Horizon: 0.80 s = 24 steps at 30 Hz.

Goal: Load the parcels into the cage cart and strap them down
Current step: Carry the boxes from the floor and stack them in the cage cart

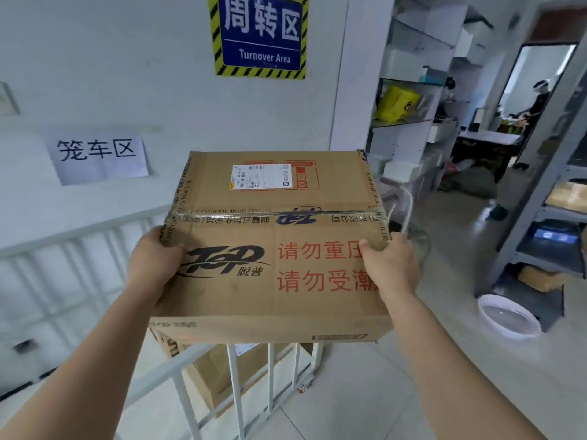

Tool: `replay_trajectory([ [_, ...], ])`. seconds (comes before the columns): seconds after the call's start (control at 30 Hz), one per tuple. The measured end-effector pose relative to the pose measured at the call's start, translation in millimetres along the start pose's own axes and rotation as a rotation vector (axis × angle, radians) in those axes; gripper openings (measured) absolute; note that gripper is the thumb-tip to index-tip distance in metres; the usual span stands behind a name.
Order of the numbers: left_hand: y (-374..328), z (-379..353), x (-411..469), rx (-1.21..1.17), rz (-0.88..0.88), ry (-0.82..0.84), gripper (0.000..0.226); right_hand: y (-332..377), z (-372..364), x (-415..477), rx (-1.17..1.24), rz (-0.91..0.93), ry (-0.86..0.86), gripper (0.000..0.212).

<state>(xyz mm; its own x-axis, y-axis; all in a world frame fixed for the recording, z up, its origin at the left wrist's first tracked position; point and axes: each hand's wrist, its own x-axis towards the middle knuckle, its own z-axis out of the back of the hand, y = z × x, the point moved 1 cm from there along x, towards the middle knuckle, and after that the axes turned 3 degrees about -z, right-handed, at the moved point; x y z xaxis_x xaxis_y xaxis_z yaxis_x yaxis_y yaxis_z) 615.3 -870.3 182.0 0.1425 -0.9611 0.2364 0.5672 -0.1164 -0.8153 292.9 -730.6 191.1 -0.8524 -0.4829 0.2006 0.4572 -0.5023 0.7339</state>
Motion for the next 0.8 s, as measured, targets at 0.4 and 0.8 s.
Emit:
replay_trajectory([
  [0.4,71,7,102,0.068,0.171,-0.164,0.029,97,-148,54,-0.011,0.174,0.232,0.052],
  [0.8,140,-8,201,0.131,0.321,-0.219,0.026,160,-306,92,-0.069,0.208,0.415,0.057],
])
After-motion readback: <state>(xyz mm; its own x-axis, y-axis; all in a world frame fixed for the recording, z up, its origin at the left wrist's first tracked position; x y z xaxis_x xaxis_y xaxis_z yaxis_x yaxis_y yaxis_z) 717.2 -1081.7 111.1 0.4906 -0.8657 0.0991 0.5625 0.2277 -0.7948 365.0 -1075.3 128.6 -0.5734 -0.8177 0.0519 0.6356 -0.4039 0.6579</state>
